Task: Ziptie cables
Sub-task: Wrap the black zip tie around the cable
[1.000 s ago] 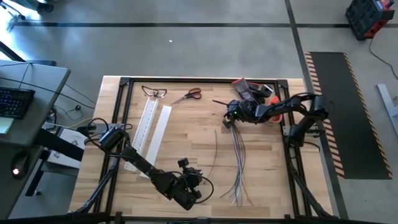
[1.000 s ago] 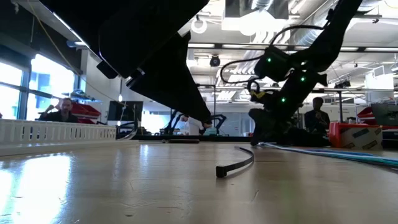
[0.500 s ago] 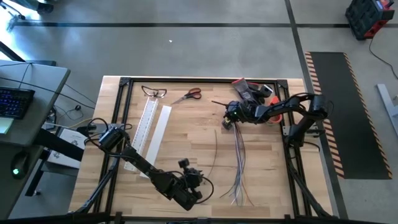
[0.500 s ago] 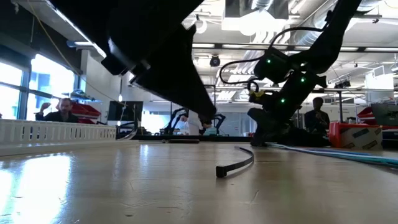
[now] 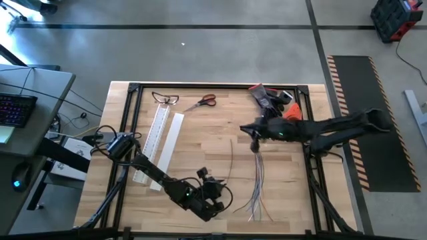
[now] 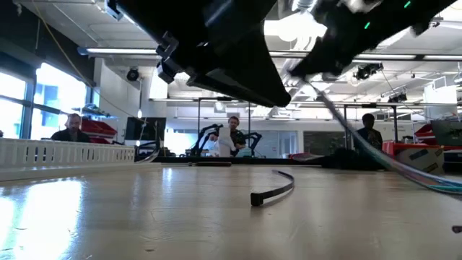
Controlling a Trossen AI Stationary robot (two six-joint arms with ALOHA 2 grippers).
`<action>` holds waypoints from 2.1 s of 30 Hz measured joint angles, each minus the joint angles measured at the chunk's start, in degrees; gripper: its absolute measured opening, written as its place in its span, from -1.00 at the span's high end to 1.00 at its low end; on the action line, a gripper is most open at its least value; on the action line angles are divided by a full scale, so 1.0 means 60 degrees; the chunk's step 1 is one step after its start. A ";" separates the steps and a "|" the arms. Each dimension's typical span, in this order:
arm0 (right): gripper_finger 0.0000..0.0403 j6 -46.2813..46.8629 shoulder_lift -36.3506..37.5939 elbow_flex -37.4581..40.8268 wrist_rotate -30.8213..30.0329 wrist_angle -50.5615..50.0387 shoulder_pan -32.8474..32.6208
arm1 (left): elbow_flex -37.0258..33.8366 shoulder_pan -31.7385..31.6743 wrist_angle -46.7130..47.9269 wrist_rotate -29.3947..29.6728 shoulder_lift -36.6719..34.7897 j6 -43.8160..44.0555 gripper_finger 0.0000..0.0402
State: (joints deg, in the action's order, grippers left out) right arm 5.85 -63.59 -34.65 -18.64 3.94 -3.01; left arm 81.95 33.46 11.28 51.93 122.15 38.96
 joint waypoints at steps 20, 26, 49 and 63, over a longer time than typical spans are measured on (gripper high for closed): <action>1.00 -0.0235 0.1858 -0.0011 -0.4563 -0.0155 -0.6524 | -0.0007 -0.2891 -0.6808 -0.4130 0.0142 -0.5259 0.08; 1.00 -0.0402 0.1858 -0.0015 -0.5157 0.0106 -0.7278 | -0.0007 -0.3620 -0.6946 -0.5763 0.0142 -0.5372 0.07; 1.00 -0.0588 0.1847 -0.0015 -0.5153 0.0253 -0.7455 | -0.0004 -0.3675 -0.8215 -0.7300 0.0424 -0.7438 -0.26; 1.00 -0.1087 0.1847 -0.0018 -0.5148 0.0757 -0.7455 | 0.2994 -0.3456 -0.9660 -0.6037 0.3047 -0.7784 -0.53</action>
State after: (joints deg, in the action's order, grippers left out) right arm -0.67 -52.51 -34.76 -49.53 8.48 -47.75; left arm 99.91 12.73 -46.68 15.71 140.43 -7.74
